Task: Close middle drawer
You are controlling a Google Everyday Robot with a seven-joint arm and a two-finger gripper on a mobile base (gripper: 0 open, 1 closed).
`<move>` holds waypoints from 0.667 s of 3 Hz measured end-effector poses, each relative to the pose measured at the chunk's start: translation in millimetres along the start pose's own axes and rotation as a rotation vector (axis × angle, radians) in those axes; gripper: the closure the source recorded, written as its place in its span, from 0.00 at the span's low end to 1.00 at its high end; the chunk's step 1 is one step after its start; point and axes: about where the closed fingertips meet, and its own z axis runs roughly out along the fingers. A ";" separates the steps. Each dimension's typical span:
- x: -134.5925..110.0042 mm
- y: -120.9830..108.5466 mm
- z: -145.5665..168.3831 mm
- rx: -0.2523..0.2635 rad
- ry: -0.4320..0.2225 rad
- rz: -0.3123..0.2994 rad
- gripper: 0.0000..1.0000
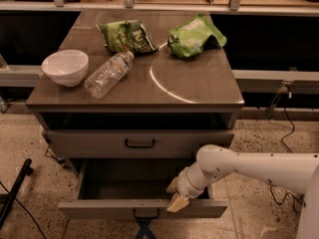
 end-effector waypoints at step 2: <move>16.2 15.9 -24.8 0.038 -0.041 0.028 0.60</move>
Offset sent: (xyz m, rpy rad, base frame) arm -0.0213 -0.0442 0.0249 0.0393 -0.0385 -0.0775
